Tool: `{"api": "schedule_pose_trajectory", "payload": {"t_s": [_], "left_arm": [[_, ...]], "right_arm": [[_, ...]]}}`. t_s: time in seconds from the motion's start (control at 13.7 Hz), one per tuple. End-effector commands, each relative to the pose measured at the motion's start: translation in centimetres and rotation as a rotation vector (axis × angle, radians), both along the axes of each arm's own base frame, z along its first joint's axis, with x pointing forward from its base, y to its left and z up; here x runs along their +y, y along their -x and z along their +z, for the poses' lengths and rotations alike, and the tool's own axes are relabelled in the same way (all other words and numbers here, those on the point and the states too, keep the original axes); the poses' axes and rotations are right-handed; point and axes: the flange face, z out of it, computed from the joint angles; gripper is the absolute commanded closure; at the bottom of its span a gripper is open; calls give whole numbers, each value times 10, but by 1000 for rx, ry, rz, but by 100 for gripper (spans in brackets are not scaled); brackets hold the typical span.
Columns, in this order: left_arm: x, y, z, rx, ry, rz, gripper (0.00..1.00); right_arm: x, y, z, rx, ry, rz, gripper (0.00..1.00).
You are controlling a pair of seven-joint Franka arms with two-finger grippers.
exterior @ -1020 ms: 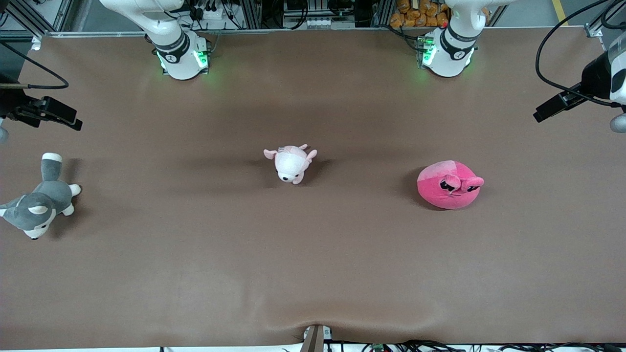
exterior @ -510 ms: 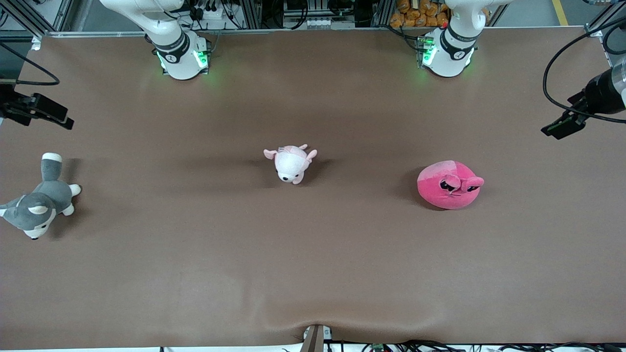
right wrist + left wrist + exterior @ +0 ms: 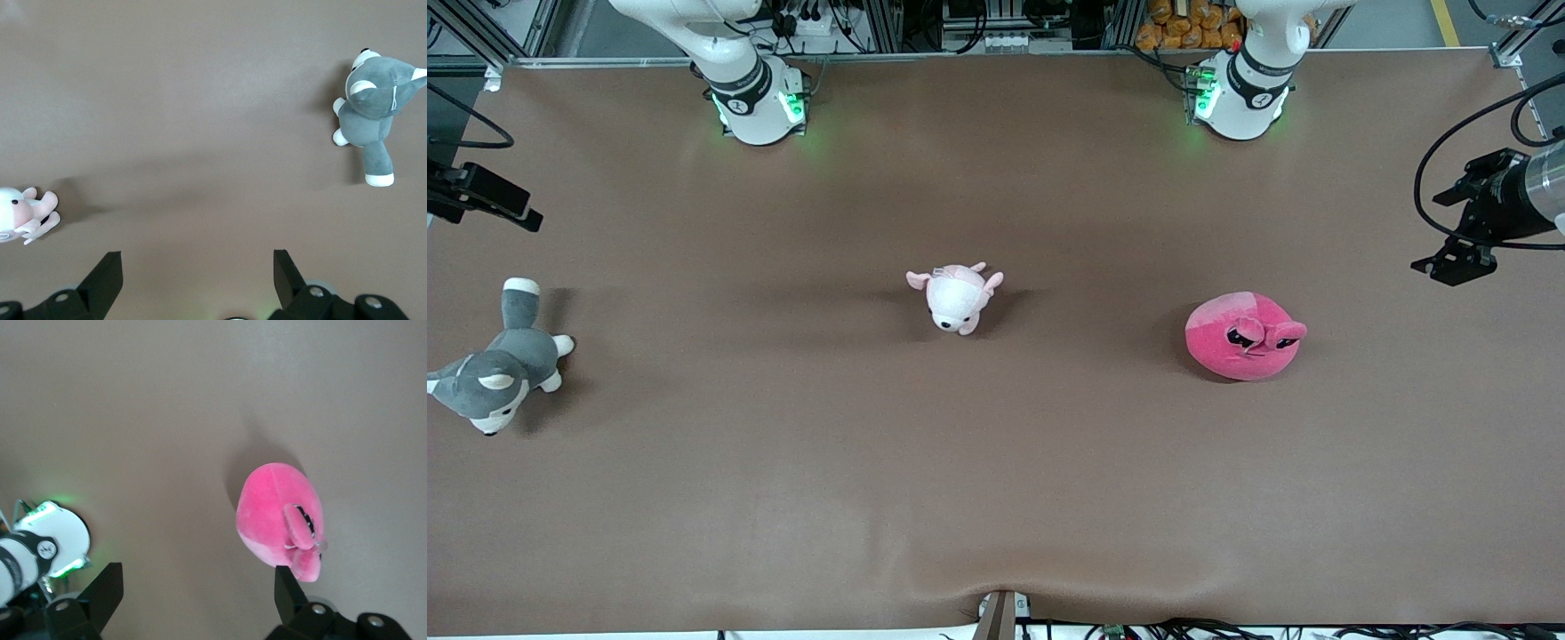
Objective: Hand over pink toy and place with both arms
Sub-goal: 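Lower the left gripper onto the pink plush and grasp it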
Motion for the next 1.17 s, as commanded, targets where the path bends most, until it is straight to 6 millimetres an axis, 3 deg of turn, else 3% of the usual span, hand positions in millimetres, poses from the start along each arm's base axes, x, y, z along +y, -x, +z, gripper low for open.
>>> {"api": "schedule_pose_trajectory", "payload": {"t_s": [0.0, 0.22, 0.36, 0.58, 0.8, 1.09], "left_arm": [[-10, -2, -22, -12, 64, 169, 0], [-17, 0, -74, 0, 82, 268, 0], [-21, -2, -106, -29, 112, 382, 0], [-19, -6, -151, -54, 109, 452, 0], [-22, -13, -182, -60, 103, 504, 0], [-23, -26, -207, -102, 129, 530, 0]], "right_arm": [[4, 0, 1, 10, 3, -3, 0], [7, -2, -8, 37, 3, 2, 0], [-4, -2, -3, 22, 9, -14, 0], [6, -1, -4, 37, 6, 3, 0], [6, 0, -5, 48, 5, 4, 0], [8, 1, -5, 50, 4, 7, 0]]}}
